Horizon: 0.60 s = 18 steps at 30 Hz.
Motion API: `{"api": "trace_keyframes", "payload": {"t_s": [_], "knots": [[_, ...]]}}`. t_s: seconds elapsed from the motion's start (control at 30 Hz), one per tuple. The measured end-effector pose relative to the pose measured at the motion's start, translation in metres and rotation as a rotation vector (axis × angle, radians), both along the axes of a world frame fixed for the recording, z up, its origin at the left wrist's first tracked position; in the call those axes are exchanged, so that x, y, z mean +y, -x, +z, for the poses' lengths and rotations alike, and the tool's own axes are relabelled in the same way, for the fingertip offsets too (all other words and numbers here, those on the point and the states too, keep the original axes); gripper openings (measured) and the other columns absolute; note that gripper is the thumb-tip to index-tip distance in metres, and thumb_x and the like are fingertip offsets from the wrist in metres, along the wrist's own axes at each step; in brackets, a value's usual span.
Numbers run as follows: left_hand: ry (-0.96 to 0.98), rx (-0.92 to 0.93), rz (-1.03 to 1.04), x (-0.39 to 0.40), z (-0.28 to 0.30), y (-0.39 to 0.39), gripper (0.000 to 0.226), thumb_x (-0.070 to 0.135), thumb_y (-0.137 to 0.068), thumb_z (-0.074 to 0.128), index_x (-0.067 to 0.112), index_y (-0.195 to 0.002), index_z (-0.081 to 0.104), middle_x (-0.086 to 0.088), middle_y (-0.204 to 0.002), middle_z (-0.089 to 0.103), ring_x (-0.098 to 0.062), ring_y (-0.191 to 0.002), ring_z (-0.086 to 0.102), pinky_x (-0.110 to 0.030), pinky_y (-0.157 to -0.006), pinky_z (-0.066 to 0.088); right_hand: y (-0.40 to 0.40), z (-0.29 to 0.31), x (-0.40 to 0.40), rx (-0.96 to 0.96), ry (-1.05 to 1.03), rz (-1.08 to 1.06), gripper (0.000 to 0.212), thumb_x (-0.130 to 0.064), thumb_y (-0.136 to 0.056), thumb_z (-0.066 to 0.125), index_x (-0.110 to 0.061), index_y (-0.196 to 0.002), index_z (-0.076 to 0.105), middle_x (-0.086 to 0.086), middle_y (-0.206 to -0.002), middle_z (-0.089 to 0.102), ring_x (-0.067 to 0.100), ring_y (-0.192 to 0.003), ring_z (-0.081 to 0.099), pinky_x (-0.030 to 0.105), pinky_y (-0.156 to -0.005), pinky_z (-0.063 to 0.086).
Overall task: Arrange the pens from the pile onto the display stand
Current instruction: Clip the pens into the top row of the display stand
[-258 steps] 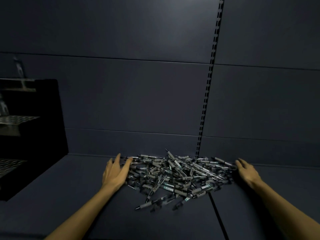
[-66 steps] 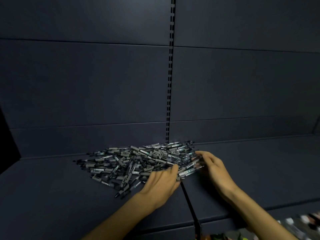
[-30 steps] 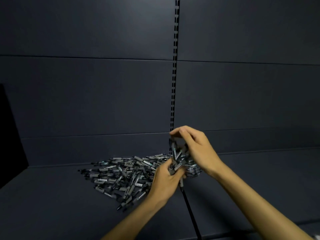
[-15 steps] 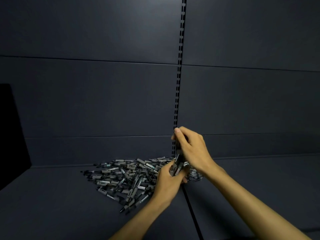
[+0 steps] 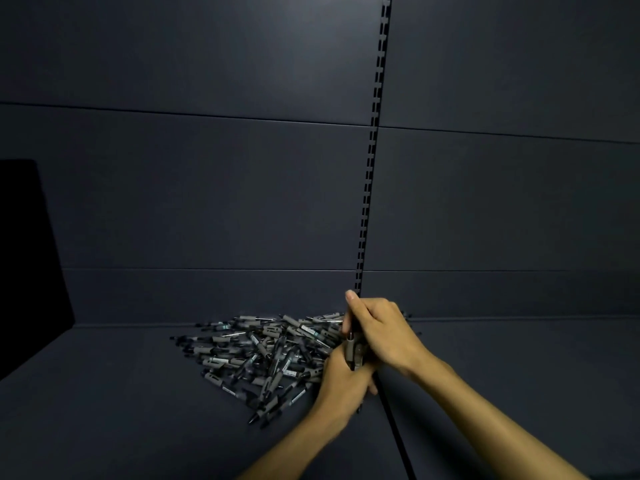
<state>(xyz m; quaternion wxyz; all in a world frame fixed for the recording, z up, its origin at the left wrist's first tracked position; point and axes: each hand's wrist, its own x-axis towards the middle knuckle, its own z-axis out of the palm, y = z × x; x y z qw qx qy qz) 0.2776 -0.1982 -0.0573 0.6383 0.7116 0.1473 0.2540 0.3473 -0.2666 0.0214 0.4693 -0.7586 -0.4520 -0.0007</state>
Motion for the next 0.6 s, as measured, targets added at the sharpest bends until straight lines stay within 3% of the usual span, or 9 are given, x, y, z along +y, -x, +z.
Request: {"api": "trace_keyframes", "payload": {"t_s": [0.13, 0.23, 0.4, 0.5, 0.6], "knots": [[-0.018, 0.036, 0.014, -0.001, -0.006, -0.006, 0.016, 0.012, -0.089, 0.057, 0.007, -0.075, 0.061, -0.010, -0.051, 0.056, -0.022, -0.046, 0.053, -0.030, -0.049, 0.043, 0.006, -0.006, -0.001, 0.027, 0.039, 0.084, 0.055, -0.051, -0.102, 0.045, -0.012, -0.071, 0.068, 0.000, -0.074, 0.074, 0.008, -0.070, 0.069, 0.026, -0.077, 0.053], [-0.040, 0.068, 0.019, 0.001, -0.006, -0.008, 0.011, 0.010, -0.091, 0.053, 0.003, -0.087, 0.061, -0.010, -0.052, 0.058, -0.023, -0.044, 0.055, -0.027, -0.043, 0.043, 0.008, -0.015, -0.001, 0.059, -0.014, 0.101, 0.049, -0.044, -0.103, 0.048, -0.006, -0.076, 0.064, 0.004, -0.074, 0.074, 0.012, -0.069, 0.070, 0.030, -0.076, 0.053], [-0.004, 0.068, 0.021, 0.000, -0.006, -0.007, 0.025, 0.000, -0.088, 0.058, 0.010, -0.065, 0.057, 0.000, -0.044, 0.052, -0.015, -0.040, 0.048, -0.025, -0.044, 0.039, 0.004, -0.015, -0.006, -0.059, -0.137, 0.069, 0.023, -0.030, -0.105, 0.048, -0.014, -0.091, 0.055, 0.001, -0.080, 0.068, 0.015, -0.076, 0.068, 0.027, -0.071, 0.053], [-0.007, 0.088, -0.025, 0.000, -0.006, -0.007, 0.025, 0.001, -0.090, 0.057, 0.009, -0.067, 0.059, -0.001, -0.046, 0.055, -0.016, -0.044, 0.052, -0.023, -0.044, 0.042, 0.000, -0.026, -0.003, -0.199, -0.067, 0.004, 0.036, -0.032, -0.107, 0.038, -0.013, -0.081, 0.054, 0.000, -0.072, 0.063, 0.013, -0.068, 0.062, 0.037, -0.069, 0.049], [-0.016, 0.108, -0.058, 0.000, -0.007, -0.005, 0.025, 0.003, -0.088, 0.060, 0.008, -0.064, 0.060, -0.003, -0.048, 0.056, -0.014, -0.045, 0.054, -0.022, -0.047, 0.045, -0.007, -0.029, -0.004, -0.200, -0.052, -0.038, 0.043, -0.031, -0.107, 0.037, -0.008, -0.073, 0.049, 0.004, -0.065, 0.056, 0.016, -0.061, 0.054, 0.035, -0.064, 0.043]]}}
